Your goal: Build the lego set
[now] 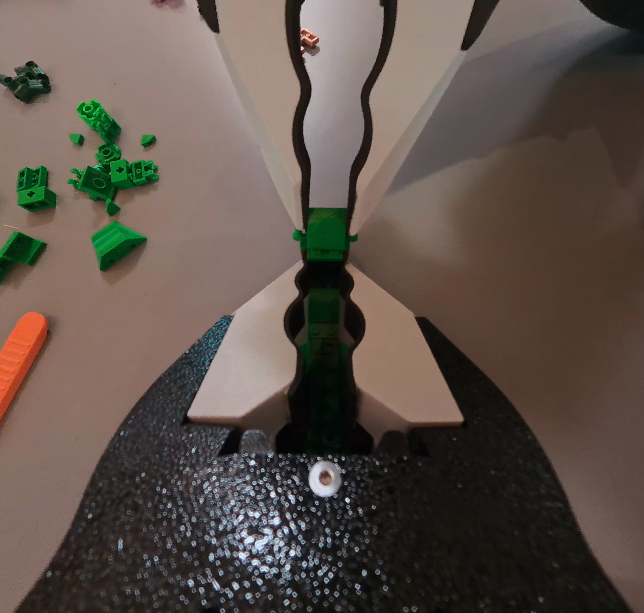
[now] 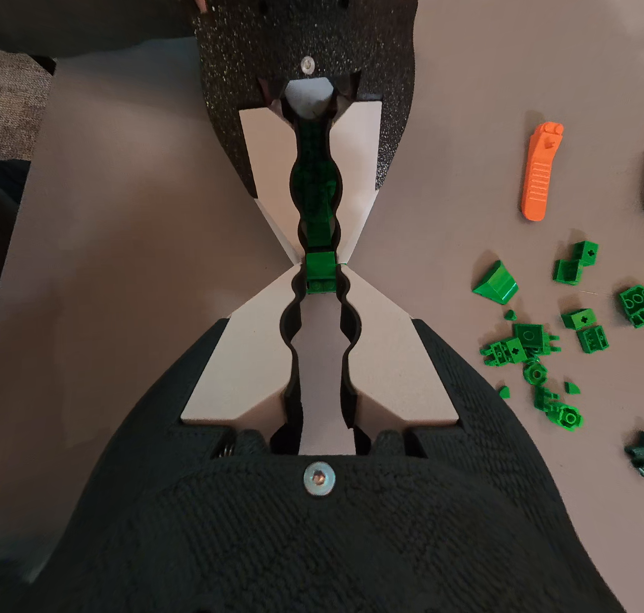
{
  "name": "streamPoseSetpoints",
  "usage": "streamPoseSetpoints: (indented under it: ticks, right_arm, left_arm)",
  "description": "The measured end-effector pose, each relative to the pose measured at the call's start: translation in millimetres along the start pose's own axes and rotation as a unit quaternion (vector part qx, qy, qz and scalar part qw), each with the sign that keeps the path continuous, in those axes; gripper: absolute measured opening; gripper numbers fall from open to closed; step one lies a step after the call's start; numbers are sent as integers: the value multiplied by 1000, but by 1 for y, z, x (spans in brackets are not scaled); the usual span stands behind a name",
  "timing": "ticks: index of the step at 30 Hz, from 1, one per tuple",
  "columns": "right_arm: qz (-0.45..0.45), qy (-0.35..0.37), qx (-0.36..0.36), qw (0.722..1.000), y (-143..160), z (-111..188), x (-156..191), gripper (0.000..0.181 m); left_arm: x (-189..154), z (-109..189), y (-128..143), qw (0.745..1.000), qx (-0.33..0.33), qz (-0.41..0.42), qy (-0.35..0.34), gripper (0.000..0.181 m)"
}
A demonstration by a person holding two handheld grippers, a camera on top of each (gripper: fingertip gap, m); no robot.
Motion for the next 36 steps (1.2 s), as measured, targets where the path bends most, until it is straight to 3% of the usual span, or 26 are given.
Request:
streamPoseSetpoints:
  ticks: [14, 20, 29, 32, 36]
  right_arm:
    - [-10, -11, 16, 1000, -2, 0, 0, 17]
    - [-3, 6, -32, 999, -4, 14, 2, 21]
    - [123, 63, -107, 985, 6, 10, 28, 30]
    - [133, 81, -86, 984, 8, 4, 33, 21]
    - [65, 82, -119, 987, 7, 4, 23, 9]
  left_arm:
    - [0, 0, 0, 1000, 0, 2, 2, 15]
    - [-1, 1, 0, 1000, 0, 3, 4, 15]
    - [-1, 1, 0, 1000, 1, 2, 7, 15]
    - [-2, 1, 1, 1000, 1, 2, 8, 15]
    - [-2, 1, 1, 1000, 2, 2, 9, 15]
Point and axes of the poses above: each gripper's, where its closed fingertips meet, z back along the fingers, y out of its underside, x = y × z across the jaws, the point moved 9 cm from there along z, back along the fingers, and after that the axes turned 7 degrees about -z, right-handed, at the moved point
